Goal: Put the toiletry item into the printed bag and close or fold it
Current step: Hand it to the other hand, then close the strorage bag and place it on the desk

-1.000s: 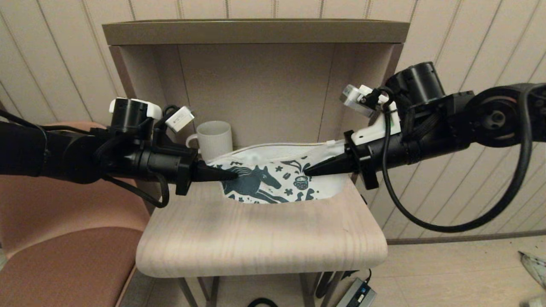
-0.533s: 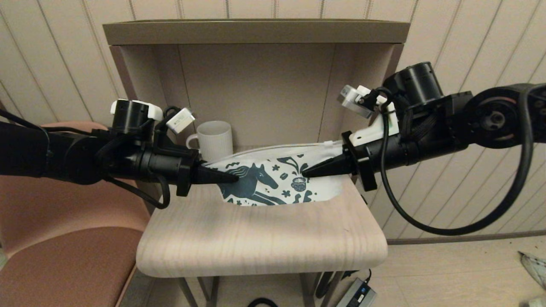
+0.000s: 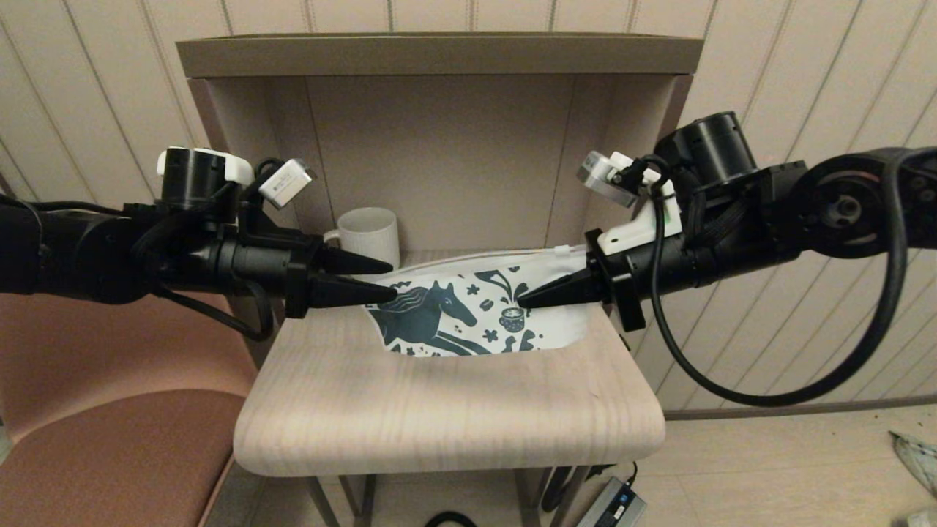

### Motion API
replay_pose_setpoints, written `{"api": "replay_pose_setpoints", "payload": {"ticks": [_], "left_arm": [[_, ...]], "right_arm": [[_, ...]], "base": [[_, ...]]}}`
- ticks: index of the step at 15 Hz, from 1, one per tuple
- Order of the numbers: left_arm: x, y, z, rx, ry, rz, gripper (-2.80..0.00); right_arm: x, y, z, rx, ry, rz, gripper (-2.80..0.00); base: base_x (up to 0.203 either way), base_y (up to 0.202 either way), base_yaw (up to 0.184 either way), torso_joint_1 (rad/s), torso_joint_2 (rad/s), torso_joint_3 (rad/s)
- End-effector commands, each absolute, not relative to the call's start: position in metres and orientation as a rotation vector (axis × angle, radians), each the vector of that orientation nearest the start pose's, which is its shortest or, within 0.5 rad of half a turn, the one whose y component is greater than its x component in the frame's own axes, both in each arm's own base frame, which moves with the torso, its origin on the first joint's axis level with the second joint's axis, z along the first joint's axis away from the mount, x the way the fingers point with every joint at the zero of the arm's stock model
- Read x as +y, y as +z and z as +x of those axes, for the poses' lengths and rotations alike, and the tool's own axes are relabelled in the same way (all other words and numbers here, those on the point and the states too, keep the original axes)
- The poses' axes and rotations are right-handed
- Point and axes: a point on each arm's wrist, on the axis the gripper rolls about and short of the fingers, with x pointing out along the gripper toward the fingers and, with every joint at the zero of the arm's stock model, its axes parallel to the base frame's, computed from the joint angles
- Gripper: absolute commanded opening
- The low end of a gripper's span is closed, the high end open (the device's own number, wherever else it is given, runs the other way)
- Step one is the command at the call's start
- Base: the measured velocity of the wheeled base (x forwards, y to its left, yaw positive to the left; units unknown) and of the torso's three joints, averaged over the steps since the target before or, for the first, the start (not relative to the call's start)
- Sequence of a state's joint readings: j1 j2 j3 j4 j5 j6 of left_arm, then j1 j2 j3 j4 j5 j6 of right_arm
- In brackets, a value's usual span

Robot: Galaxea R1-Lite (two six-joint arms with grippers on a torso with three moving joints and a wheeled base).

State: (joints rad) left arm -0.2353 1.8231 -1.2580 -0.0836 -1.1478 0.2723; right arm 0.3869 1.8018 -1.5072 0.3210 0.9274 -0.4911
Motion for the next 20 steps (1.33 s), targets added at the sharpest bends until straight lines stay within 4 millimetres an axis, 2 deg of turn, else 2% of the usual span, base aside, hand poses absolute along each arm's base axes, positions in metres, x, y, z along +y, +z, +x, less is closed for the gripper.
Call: {"api": "replay_pose_setpoints", "payload": {"ticks": [1, 3, 5, 9, 16, 20], "left_arm": [[-0.096, 0.231, 0.322, 0.255, -1.399, -0.002, 0.0], [-0.099, 0.237, 0.324, 0.242, -1.408, -0.002, 0.0], [-0.113, 0.239, 0.323, 0.237, -1.444, 0.001, 0.0], [-0.121, 0.241, 0.323, 0.233, -1.469, 0.002, 0.0], [-0.144, 0.245, 0.321, 0.239, -1.527, -0.009, 0.0], [-0.152, 0.243, 0.322, 0.246, -1.546, -0.01, 0.0]], "right_arm": [[0.151, 0.256, 0.303, 0.32, 1.417, -0.226, -2.8], [0.16, 0.255, 0.302, 0.322, 1.439, -0.228, -2.8], [0.169, 0.253, 0.301, 0.331, 1.461, -0.222, -2.8], [0.198, 0.24, 0.308, 0.389, 1.516, -0.189, -2.8], [0.215, 0.234, 0.314, 0.422, 1.538, -0.161, -2.8], [0.217, 0.236, 0.313, 0.417, 1.54, -0.163, -2.8]], "base": [[0.0, 0.0, 0.0, 0.0, 0.0, 0.0], [0.0, 0.0, 0.0, 0.0, 0.0, 0.0], [0.0, 0.0, 0.0, 0.0, 0.0, 0.0], [0.0, 0.0, 0.0, 0.0, 0.0, 0.0], [0.0, 0.0, 0.0, 0.0, 0.0, 0.0], [0.0, 0.0, 0.0, 0.0, 0.0, 0.0]]}}
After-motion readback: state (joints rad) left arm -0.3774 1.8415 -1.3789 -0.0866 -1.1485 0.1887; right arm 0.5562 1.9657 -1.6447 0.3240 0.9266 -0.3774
